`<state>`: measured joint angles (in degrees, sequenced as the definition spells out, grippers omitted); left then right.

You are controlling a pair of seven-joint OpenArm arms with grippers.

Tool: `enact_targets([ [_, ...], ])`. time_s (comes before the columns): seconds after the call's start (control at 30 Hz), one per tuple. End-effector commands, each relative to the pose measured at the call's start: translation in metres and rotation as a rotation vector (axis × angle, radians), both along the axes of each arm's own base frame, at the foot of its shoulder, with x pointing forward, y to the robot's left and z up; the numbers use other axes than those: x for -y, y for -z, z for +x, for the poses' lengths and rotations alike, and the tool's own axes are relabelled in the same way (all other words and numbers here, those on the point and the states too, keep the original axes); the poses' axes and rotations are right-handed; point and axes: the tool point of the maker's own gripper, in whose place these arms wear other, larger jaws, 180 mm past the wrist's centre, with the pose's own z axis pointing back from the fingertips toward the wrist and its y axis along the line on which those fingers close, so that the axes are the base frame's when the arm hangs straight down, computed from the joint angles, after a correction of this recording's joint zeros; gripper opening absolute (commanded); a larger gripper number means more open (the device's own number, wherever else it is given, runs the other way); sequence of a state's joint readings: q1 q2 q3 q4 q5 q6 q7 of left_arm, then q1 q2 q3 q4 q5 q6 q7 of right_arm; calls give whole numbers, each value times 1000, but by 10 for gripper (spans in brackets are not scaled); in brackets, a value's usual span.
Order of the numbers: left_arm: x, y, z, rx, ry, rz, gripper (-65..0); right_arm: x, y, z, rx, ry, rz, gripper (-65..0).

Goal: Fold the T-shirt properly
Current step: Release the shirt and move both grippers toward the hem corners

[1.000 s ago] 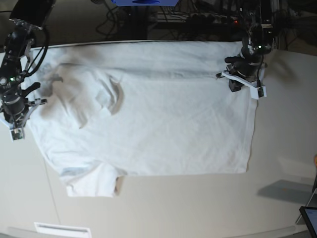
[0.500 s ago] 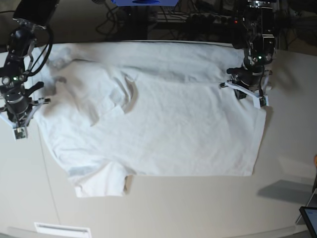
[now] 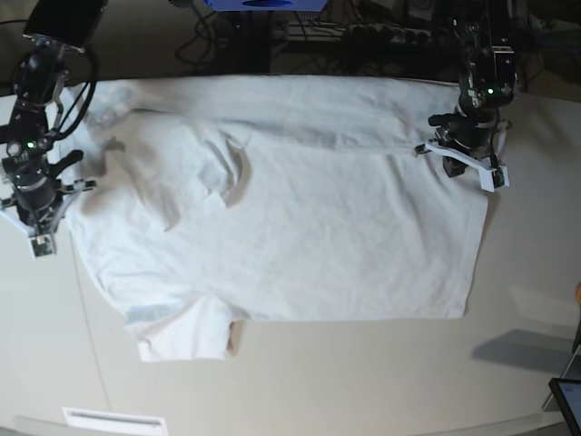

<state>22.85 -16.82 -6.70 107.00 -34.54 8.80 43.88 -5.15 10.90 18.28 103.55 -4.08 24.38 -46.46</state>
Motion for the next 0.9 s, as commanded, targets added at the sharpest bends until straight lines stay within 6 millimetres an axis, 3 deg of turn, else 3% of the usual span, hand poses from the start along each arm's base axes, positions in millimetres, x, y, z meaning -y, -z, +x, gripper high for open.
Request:
enact_targets([
  [0.0, -6, -11, 5, 37, -1, 21, -650, -6, -14, 12, 54, -33, -6, -640],
  [0.17, -24, -20, 6, 58, -45, 42, -650, -33, -23, 31, 72, -140, -8, -638],
  [0.27, -34, -27, 8, 77, -71, 53, -650, -37, -28, 44, 51, -235, -18, -628],
  [0.33, -38, -39, 17, 115, -81, 60, -650, -26, -27, 54, 20, -219, 5, -575],
  [0.43, -47, -49, 23, 111, -108, 50, -650, 3, -28, 70, -3, -108, 56, -437],
  [0.6, -46, -70, 53, 115, -116, -8, -650, 20, -13, 97, -66, -61, 143, -250],
  [0.73, -43, -88, 75, 157, -108, -29, -650, 13, 13, 114, -147, -55, 256, -229],
  [0.87, -43, -93, 84, 158, -109, -41, -650, 1, 23, 127, -154, -71, 327, -229],
])
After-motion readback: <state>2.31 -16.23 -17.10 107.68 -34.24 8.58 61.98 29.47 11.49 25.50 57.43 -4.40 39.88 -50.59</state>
